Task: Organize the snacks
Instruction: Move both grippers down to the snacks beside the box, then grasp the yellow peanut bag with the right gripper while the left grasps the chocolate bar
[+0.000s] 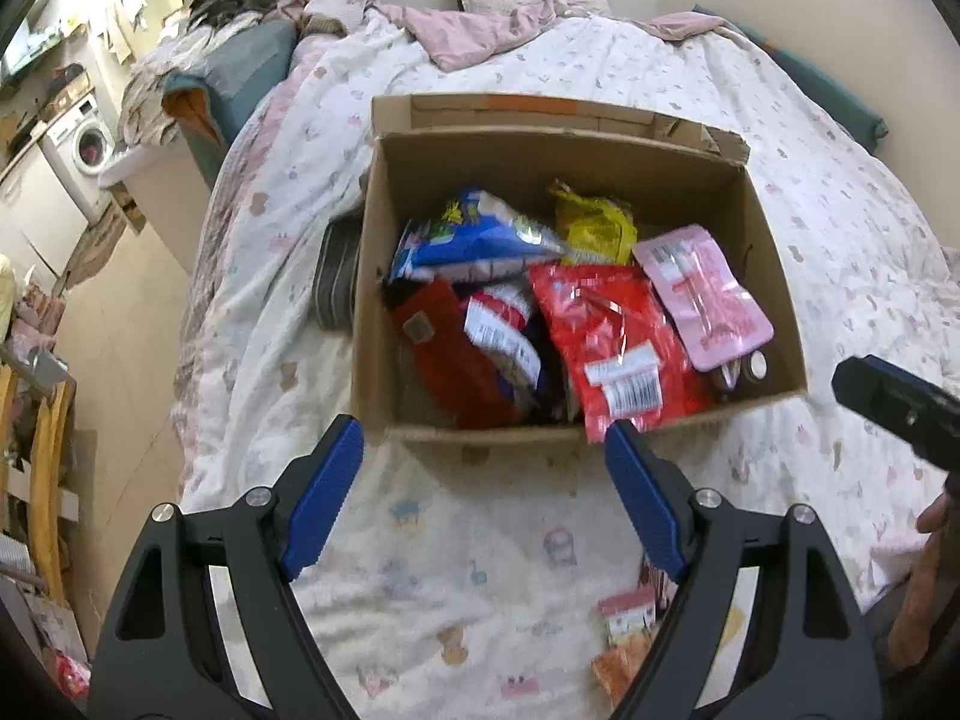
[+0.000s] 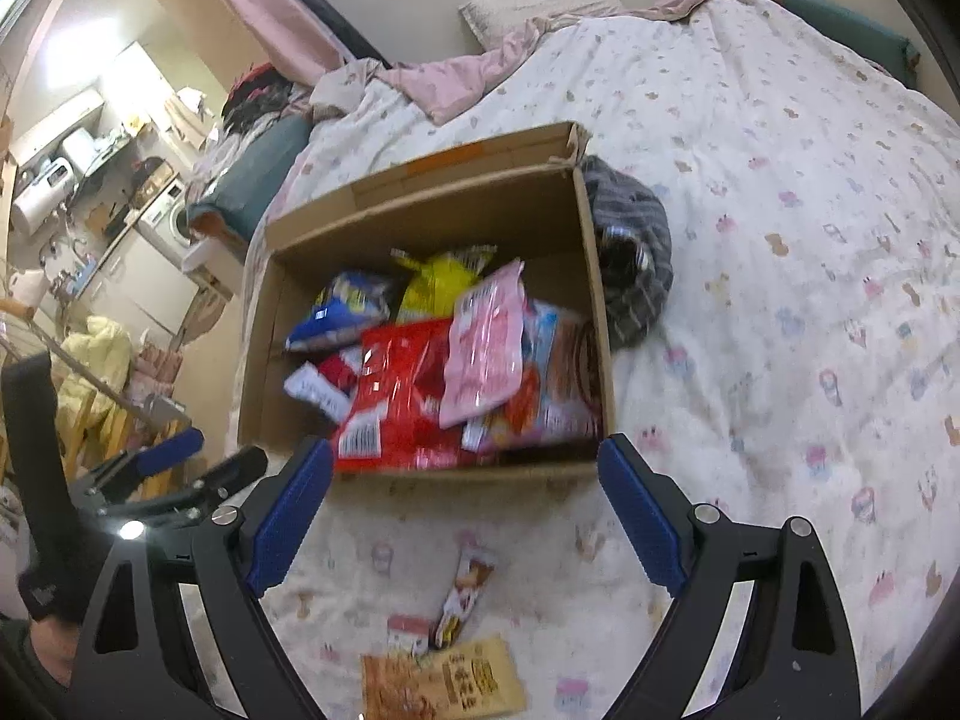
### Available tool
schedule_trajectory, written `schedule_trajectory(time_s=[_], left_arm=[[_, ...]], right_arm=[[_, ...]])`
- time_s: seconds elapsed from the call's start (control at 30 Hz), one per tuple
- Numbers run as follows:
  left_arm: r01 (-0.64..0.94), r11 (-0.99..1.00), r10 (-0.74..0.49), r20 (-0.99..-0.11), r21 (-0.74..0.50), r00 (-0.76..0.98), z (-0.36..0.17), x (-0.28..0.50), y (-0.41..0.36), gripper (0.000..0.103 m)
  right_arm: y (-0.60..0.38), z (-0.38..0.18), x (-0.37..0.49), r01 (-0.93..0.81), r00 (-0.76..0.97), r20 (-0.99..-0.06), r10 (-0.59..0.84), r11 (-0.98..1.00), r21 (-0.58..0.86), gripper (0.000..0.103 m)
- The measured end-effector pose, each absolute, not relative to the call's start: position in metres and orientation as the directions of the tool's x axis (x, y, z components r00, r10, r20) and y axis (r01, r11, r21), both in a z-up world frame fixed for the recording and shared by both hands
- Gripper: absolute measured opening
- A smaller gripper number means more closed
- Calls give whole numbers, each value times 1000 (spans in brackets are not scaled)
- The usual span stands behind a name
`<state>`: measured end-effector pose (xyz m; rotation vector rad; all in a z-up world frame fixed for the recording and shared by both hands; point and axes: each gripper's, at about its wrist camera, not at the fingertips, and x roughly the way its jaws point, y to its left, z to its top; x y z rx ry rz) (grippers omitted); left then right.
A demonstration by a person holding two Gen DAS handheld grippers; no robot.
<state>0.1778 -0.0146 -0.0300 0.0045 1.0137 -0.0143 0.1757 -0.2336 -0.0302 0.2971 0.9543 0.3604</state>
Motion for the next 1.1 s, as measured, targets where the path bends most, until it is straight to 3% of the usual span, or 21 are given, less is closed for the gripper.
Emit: schedule_trajectory(time_s=[0.23,0.53,1.1], left_arm=[[-20,997,-53,-868,-72,494,-33,149,2,80],[-109,981,-104,-913,-159,396,-63,129,22,80],[-135,980,-83,-919,-146,385,-72,130,35,80]], right_arm=[[-221,-50,150,-223,428,-782,453,892,394,92],[-200,-127,124,-220,77,-879,471,868,446,100],[-137,-171,119,-381,-54,-968,245,891,247,103]])
